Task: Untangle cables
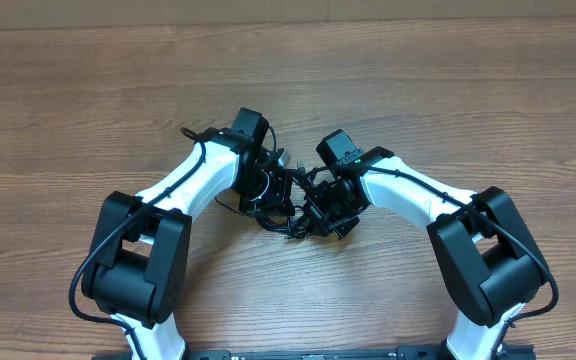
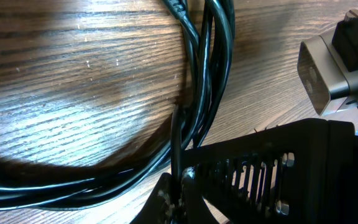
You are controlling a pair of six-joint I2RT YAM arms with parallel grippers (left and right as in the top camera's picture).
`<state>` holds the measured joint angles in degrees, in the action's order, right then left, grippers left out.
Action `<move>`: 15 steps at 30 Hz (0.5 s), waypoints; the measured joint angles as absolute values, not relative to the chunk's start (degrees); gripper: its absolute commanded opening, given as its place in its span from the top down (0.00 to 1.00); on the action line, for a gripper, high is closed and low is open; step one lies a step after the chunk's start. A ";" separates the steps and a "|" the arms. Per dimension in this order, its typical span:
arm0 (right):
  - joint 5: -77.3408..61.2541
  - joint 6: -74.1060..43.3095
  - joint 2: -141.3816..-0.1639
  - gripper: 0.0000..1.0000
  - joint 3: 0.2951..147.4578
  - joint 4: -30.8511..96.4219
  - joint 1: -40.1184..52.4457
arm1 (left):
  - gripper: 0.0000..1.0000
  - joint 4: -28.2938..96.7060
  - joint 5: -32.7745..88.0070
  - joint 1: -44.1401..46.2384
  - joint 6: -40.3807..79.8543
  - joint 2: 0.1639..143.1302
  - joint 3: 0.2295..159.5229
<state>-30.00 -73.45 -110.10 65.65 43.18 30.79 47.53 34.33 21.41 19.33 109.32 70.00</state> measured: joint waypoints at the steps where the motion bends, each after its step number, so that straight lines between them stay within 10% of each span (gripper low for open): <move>1: -29.98 -73.47 -110.10 0.83 65.65 43.16 30.79 | 0.96 47.53 34.33 21.41 19.33 109.32 70.00; 15: -30.04 -73.58 -110.10 0.90 65.65 43.35 30.79 | 0.96 45.93 36.10 21.41 21.32 109.32 69.97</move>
<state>-30.04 -73.58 -110.10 65.65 43.35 30.79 45.93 36.10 21.41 21.32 109.32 69.97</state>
